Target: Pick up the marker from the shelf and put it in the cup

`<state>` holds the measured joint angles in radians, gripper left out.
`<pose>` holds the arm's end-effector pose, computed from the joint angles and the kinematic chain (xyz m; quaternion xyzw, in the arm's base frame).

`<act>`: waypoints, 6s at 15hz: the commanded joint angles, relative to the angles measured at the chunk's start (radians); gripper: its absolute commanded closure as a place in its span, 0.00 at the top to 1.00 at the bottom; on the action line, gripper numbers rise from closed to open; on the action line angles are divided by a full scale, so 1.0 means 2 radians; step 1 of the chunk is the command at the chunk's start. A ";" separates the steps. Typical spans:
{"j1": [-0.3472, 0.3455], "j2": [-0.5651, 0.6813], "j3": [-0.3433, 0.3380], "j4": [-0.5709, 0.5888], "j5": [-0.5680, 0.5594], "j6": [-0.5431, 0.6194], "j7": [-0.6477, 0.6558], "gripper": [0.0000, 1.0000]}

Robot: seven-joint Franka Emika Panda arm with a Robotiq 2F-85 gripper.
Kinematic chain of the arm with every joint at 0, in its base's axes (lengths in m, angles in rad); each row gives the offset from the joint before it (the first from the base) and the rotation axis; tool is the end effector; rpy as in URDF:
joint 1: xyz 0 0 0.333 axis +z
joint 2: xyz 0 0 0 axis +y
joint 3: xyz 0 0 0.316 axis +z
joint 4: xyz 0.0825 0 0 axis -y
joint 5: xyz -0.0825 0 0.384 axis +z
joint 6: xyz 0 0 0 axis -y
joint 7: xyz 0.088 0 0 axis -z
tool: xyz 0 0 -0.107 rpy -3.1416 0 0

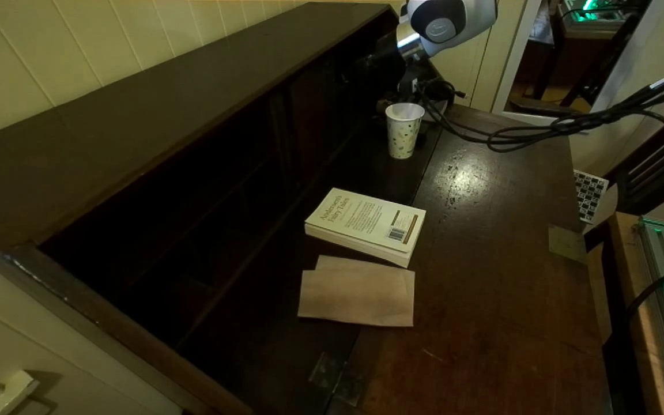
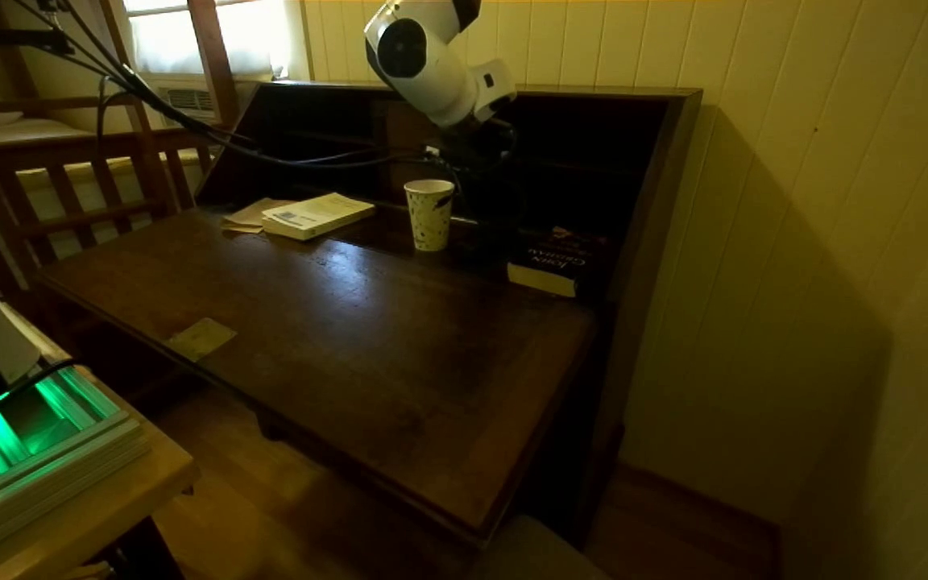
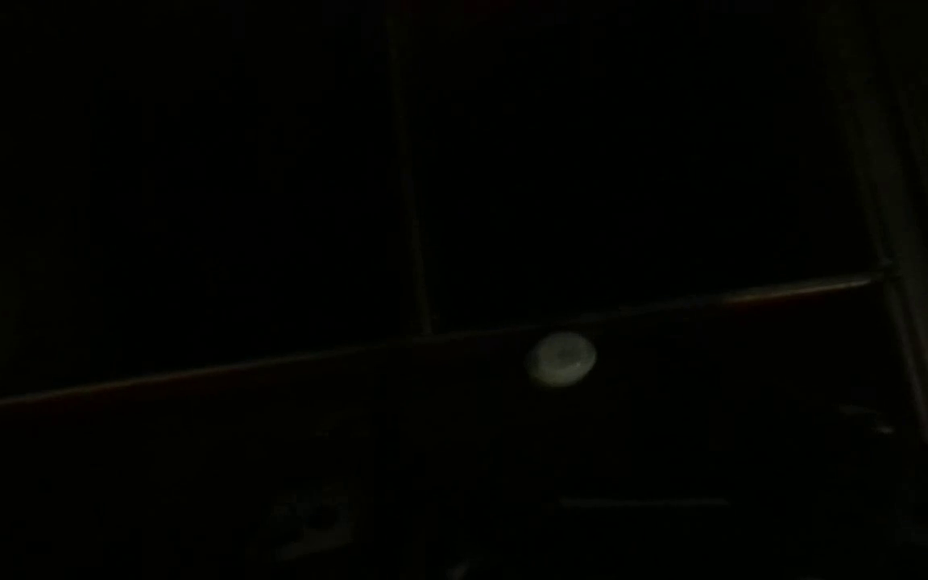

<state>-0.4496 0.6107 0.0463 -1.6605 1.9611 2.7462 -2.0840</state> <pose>0.6157 -0.3072 0.2624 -0.8564 0.0536 -0.5117 0.0424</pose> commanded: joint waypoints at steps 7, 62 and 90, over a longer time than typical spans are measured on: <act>0.002 0.023 0.002 0.029 0.021 -0.009 -0.024 1.00; 0.025 -0.105 -0.007 -0.088 0.224 0.133 -0.032 0.07; 0.073 -0.265 -0.078 -0.296 -0.258 0.058 0.372 0.07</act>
<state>-0.3440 0.1389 -0.0254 -2.1919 1.6320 2.9764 -1.5040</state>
